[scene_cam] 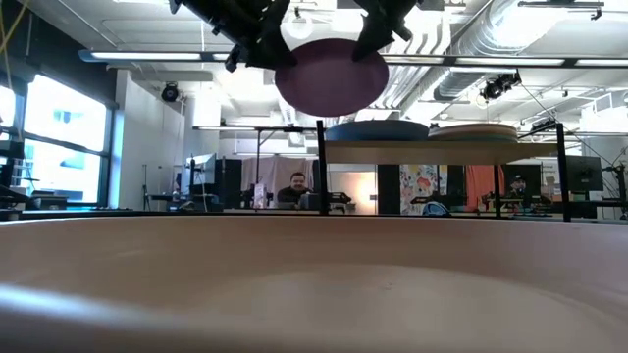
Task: Place and stack plates onto a shelf
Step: Stack the purple plate on top of the blue plate on the shelf
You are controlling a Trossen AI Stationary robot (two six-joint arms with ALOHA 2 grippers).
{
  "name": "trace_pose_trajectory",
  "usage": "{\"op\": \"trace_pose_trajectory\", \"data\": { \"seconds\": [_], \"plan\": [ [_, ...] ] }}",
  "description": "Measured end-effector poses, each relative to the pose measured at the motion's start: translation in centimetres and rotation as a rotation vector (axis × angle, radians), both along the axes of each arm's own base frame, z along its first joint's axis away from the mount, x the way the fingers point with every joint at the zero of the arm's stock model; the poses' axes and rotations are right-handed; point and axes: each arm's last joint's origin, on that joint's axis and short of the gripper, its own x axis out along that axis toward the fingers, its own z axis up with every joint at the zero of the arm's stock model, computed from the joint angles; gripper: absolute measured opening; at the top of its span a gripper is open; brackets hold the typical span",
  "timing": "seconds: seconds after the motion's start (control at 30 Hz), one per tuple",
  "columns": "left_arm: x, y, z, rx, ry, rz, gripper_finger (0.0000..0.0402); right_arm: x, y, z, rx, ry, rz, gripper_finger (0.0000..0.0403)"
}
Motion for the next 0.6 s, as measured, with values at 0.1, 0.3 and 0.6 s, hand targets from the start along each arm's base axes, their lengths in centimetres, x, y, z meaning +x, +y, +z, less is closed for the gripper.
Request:
{"op": "trace_pose_trajectory", "data": {
  "seconds": [0.1,0.3,0.6],
  "plan": [
    [-0.1,-0.1,0.2,0.02,0.002,-0.007,0.0119,-0.1,0.0,-0.1,0.006,0.014,-0.002,0.0],
    [-1.2,-0.5,1.5,0.052,-0.031,-0.006,0.0122,-0.4,0.0,-0.3,-0.004,0.049,-0.029,0.0],
    [-3.5,-1.4,4.1,0.151,-0.083,0.0,0.0122,-3.4,-1.4,1.3,0.022,-0.008,-0.154,0.0]
  ]
}}
